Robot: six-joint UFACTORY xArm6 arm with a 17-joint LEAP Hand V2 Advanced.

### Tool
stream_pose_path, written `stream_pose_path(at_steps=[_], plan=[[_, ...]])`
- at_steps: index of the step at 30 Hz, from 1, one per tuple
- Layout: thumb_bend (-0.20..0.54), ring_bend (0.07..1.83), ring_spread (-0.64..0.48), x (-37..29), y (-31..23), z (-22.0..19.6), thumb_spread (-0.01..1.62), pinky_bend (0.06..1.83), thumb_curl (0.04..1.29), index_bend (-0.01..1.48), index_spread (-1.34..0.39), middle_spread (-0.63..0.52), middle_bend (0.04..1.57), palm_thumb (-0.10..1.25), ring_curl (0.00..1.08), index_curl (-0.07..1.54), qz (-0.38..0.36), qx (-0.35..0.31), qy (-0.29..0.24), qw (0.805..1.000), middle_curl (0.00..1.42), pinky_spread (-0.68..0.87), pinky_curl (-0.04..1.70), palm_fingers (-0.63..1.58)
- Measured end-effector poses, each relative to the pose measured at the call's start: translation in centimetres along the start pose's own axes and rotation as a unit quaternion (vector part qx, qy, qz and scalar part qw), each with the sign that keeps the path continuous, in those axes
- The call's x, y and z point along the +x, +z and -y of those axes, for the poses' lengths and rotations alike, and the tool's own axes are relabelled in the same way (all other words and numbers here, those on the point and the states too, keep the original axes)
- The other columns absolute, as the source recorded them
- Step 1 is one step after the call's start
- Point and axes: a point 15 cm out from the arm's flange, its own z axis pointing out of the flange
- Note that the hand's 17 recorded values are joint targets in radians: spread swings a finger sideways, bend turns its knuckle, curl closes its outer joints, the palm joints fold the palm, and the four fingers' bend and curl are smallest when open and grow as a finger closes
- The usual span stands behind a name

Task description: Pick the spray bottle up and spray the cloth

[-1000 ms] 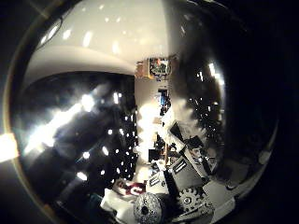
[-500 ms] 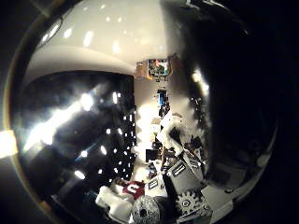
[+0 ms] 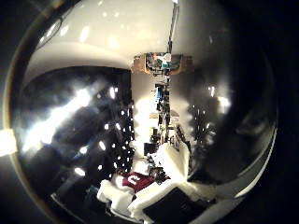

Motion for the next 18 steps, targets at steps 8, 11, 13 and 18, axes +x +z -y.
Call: stream_pose_path(at_steps=[8,11,13,18], plan=[[-0.022,0.39,0.18,-2.6,-4.3,0.5,1.09,0.38,0.34,0.14,-0.25,0.17,0.19,0.61,0.31,0.34,-0.007,0.008,-0.029,1.000,0.41,0.42,0.54,-0.03],[-0.022,0.37,0.18,-3.8,-7.5,1.0,1.09,0.38,0.33,0.15,-0.25,0.18,0.19,0.61,0.29,0.31,-0.011,0.023,-0.039,0.999,0.38,0.42,0.49,-0.01],[-0.017,0.36,0.18,-4.3,-9.2,0.9,1.09,0.38,0.34,0.15,-0.24,0.18,0.19,0.63,0.29,0.29,-0.013,0.030,-0.041,0.999,0.37,0.42,0.47,0.01],[-0.020,0.35,0.18,-5.4,-14.1,-0.4,1.10,0.37,0.35,0.15,-0.24,0.17,0.20,0.66,0.28,0.28,-0.018,0.052,-0.040,0.998,0.35,0.41,0.42,0.04]])
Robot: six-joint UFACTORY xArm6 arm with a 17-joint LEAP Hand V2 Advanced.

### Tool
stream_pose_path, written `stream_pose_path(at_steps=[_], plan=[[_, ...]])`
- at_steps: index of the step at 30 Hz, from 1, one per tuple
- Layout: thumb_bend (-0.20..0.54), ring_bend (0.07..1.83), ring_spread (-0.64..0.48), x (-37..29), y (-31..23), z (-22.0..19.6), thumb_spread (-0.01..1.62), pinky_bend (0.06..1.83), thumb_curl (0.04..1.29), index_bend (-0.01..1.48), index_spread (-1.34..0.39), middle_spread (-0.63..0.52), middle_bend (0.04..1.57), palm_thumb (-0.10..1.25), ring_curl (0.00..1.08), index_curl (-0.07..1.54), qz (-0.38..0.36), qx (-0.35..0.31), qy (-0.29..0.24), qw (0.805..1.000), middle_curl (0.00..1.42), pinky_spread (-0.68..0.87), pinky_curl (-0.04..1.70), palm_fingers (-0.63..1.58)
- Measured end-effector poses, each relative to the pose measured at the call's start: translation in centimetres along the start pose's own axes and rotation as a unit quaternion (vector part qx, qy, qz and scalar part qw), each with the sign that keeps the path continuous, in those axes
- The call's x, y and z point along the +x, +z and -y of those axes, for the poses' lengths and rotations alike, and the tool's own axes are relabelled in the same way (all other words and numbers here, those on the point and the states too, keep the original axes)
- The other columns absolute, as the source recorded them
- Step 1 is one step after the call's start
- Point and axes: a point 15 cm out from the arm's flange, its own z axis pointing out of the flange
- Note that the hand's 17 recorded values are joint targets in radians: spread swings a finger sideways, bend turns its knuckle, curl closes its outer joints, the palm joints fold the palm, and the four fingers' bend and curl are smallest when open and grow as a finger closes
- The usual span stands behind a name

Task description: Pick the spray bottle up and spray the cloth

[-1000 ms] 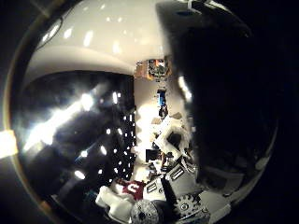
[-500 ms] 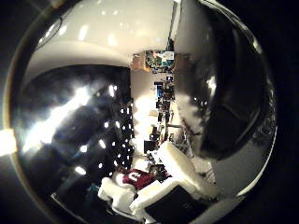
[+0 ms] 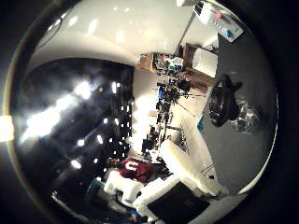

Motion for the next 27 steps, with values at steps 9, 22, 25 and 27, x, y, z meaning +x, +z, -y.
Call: stream_pose_path(at_steps=[9,22,25,27], plan=[[-0.021,0.33,0.18,0.0,-9.0,-5.8,1.11,0.37,0.37,0.16,-0.24,0.15,0.19,0.66,0.27,0.28,-0.068,-0.004,0.008,0.998,0.34,0.42,0.37,0.10],[-0.019,0.29,0.19,2.9,-21.1,-15.3,1.11,0.37,0.38,0.16,-0.24,0.11,0.22,0.67,0.26,0.28,-0.192,-0.009,0.043,0.980,0.35,0.43,0.33,0.15],[-0.019,0.27,0.19,3.2,-23.3,-17.1,1.10,0.37,0.39,0.16,-0.25,0.10,0.21,0.68,0.25,0.28,-0.196,-0.003,0.053,0.979,0.35,0.43,0.32,0.16],[-0.020,0.27,0.19,3.4,-24.2,-18.3,1.10,0.37,0.39,0.16,-0.25,0.10,0.21,0.68,0.25,0.28,-0.199,-0.004,0.058,0.978,0.35,0.43,0.32,0.16]])
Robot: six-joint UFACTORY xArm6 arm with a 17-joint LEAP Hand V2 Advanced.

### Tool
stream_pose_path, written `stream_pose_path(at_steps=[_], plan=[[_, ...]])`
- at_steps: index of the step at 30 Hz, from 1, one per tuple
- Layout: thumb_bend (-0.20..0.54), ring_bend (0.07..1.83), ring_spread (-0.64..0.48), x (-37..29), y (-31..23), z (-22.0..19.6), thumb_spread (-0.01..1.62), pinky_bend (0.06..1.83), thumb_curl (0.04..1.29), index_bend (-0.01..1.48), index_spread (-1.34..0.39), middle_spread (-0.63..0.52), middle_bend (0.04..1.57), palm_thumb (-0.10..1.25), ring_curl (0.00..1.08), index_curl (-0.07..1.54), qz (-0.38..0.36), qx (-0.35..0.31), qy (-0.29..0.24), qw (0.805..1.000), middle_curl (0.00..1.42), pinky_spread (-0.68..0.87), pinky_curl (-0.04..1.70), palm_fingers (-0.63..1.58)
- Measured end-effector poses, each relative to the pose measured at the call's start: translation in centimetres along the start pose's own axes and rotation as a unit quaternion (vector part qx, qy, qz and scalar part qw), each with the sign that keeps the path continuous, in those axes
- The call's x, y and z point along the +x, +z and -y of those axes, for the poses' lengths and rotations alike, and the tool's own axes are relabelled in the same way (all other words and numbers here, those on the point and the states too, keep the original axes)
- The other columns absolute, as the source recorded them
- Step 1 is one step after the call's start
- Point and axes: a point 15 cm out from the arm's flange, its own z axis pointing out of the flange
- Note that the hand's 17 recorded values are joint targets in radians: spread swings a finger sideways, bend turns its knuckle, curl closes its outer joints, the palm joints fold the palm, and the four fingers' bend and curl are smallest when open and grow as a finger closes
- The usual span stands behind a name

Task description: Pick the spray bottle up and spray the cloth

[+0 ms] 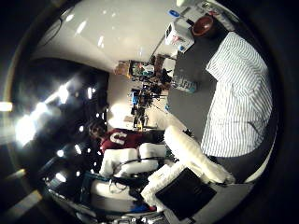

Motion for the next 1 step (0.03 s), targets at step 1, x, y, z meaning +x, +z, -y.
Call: stream_pose_path(at_steps=[1], plan=[[-0.021,0.26,0.19,0.45,-0.27,-0.48,1.10,0.37,0.39,0.16,-0.25,0.10,0.21,0.68,0.25,0.28,-0.004,-0.002,0.004,1.000,0.34,0.44,0.32,0.16]])
